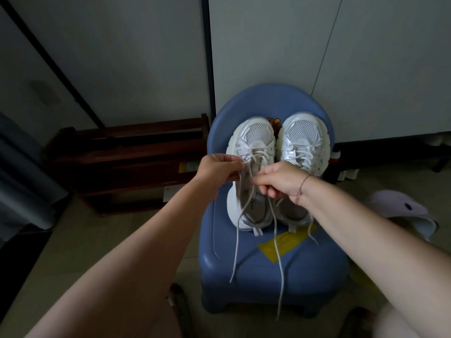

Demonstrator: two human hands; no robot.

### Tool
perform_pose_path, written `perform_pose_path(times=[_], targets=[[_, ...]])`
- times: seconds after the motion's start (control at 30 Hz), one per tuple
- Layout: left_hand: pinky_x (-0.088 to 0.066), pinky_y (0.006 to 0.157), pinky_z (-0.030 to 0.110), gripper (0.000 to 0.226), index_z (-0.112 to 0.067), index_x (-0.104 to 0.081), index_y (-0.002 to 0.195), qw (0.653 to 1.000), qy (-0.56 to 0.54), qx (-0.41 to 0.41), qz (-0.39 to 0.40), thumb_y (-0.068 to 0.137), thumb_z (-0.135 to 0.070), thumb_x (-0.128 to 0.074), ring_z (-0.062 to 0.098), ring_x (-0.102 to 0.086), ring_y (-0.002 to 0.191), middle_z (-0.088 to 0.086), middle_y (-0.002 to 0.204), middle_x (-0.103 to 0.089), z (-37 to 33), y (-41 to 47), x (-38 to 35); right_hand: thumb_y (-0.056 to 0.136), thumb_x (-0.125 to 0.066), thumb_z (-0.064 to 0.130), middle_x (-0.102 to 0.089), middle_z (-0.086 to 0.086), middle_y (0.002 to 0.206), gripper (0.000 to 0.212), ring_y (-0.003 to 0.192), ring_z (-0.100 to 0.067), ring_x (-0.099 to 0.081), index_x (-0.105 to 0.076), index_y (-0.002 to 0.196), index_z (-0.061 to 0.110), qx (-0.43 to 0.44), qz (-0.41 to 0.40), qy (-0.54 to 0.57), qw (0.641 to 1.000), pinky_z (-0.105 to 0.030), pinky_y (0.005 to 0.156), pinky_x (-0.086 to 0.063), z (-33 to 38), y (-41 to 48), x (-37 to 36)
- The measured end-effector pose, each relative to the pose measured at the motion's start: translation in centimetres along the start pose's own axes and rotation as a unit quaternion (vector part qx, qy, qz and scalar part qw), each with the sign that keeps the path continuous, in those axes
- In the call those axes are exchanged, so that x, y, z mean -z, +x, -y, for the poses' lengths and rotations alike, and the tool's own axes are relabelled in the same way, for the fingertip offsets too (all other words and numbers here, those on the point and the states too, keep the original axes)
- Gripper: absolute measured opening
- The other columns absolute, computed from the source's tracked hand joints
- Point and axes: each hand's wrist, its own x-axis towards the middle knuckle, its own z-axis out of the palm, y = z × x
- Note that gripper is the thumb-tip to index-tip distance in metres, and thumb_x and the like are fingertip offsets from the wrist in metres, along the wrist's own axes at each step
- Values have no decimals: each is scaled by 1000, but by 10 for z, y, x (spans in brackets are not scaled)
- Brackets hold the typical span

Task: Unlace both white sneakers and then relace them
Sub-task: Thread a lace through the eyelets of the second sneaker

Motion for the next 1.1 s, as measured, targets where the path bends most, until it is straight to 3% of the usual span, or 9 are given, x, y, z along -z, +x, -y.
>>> perform_pose_path(times=[0.23, 0.5, 0.6, 0.7, 0.77, 0.83, 0.9, 1.0, 1.1], targets=[[-57, 58, 18, 17, -7, -63, 76, 1000, -2, 5, -4, 82, 7, -69, 6, -63, 49, -5, 54, -67, 1, 2, -1, 89, -61, 8, -54, 3, 47, 14, 31, -1, -37, -61, 75, 10, -86, 269, -47, 958, -10, 33, -27, -9, -41, -4], [-58, 63, 21, 16, -7, -64, 75, 1000, 6, -4, -13, 81, 6, -70, 14, -62, 59, -2, 56, -67, 3, 2, 1, 90, -60, 10, -55, 1, 52, 15, 32, -2, -38, -64, 76, 10, -55, 341, -62, 936, -9, 37, -28, -9, -52, 5], [-57, 59, 18, 16, -7, -63, 76, 1000, 2, -9, -12, 82, 6, -70, 9, -63, 53, -3, 55, -66, 1, -1, -1, 90, -61, 10, -56, 1, 54, 10, 34, -2, -40, -63, 80, 9, -46, 342, -50, 937, -9, 38, -31, -7, -56, 5], [-56, 61, 19, 16, -10, -63, 79, 1000, 24, -11, -11, 80, 2, -74, 10, -62, 60, -1, 65, -67, -1, -2, -2, 90, -60, 10, -58, 0, 59, 8, 40, -2, -46, -62, 82, 10, -37, 345, -23, 938, -10, 42, -38, -5, -62, 1], [-52, 65, 17, 16, -13, -63, 89, 989, 125, -72, -15, 81, -5, -75, 7, -60, 68, -3, 79, -65, -6, -5, -4, 92, -57, 12, -59, 0, 62, 11, 43, -2, -48, -62, 82, 10, -26, 321, 4, 947, -11, 44, -40, -3, -65, 0], [-50, 69, 17, 16, -17, -64, 100, 956, 233, -179, 2, 86, -15, -72, 5, -61, 74, -6, 89, -65, -18, -17, -9, 93, -55, 13, -58, 0, 61, 16, 43, -3, -49, -62, 80, 9, 3, 262, 13, 965, -10, 43, -39, -1, -65, 3], [-53, 82, 26, 14, -12, -67, 105, 944, 231, -216, 92, 95, -20, -62, 14, -66, 86, 5, 96, -70, -29, -35, -15, 93, -55, 12, -57, 1, 57, 18, 41, -3, -46, -62, 76, 9, 46, 189, 6, 981, -10, 41, -37, 1, -63, 9], [-51, 80, 35, 36, -1, -68, 94, 916, 269, -213, 206, 98, -33, -52, 17, -62, 79, 14, 83, -69, -28, -55, -20, 92, -55, 12, -52, 1, 56, 16, 42, -5, -43, -62, 79, 8, 72, 114, 30, 990, -10, 40, -34, 2, -57, 22], [-43, 63, 30, 38, -3, -68, 80, 886, 345, -250, 185, 97, -34, -55, 10, -49, 63, 14, 67, -60, -29, -55, -14, 93, -53, 14, -51, 0, 58, 22, 49, -7, -43, -63, 74, 11, 60, 101, 54, 992, -12, 45, -37, 3, -52, 36]])
